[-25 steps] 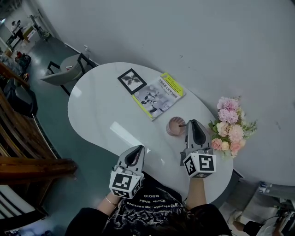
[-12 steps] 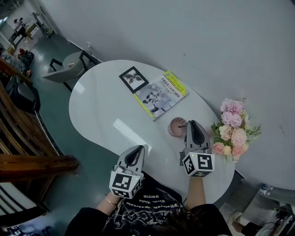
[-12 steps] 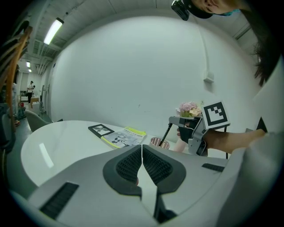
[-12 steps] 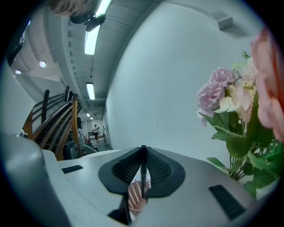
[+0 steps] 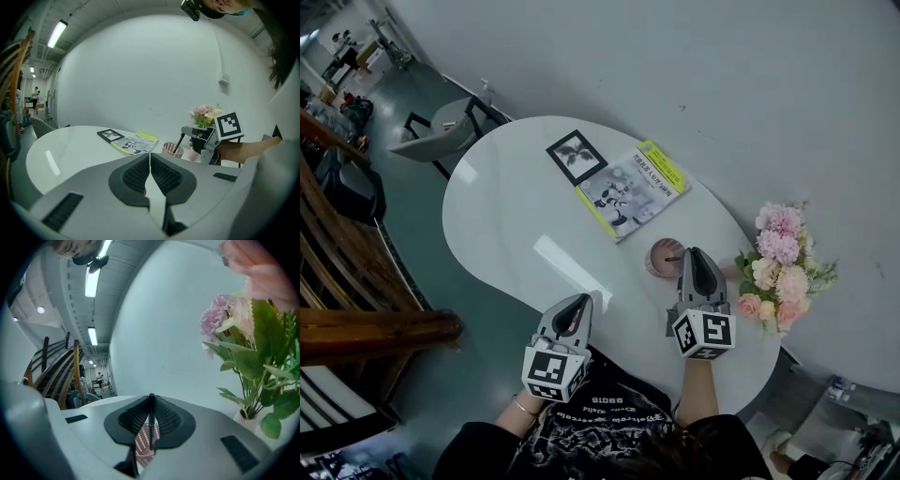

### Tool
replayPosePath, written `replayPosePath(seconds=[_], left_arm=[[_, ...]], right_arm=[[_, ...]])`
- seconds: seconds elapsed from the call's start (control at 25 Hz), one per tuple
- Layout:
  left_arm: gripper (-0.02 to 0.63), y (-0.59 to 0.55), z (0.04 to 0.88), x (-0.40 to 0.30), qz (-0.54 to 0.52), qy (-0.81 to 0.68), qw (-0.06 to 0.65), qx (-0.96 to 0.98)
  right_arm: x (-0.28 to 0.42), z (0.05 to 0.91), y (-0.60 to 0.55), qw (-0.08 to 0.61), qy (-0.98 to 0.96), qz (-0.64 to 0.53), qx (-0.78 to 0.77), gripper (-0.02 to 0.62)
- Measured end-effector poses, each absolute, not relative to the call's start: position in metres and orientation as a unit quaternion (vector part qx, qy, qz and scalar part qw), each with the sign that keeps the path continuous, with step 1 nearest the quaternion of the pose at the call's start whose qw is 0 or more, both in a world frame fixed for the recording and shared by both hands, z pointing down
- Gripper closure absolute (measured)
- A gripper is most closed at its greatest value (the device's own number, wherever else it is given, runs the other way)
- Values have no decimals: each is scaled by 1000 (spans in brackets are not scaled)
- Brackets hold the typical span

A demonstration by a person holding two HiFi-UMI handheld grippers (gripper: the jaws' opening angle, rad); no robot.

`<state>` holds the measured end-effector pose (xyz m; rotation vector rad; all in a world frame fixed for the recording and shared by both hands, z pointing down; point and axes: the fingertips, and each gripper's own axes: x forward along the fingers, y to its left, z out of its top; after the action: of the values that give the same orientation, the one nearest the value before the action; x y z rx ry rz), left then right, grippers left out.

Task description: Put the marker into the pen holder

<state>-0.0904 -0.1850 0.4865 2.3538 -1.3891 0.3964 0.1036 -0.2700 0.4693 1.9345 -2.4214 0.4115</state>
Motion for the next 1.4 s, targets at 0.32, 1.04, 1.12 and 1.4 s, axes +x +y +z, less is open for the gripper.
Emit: replayPosePath(seconds=[0.32, 1.04, 1.12, 1.4], left_arm=[[580, -185, 494, -93, 152, -496, 192, 833], [580, -187, 502, -96, 165, -499, 195, 828], [580, -186, 503, -96, 171, -499, 190, 828], [580, -183, 501, -93, 164, -494, 197, 831]], right_arm=[[103, 481, -270, 4, -773, 140, 619, 532], [100, 500, -275, -1, -771, 158, 617, 532], [100, 503, -275, 1, -771, 160, 617, 532], [99, 511, -273, 0, -772, 170, 613, 532]])
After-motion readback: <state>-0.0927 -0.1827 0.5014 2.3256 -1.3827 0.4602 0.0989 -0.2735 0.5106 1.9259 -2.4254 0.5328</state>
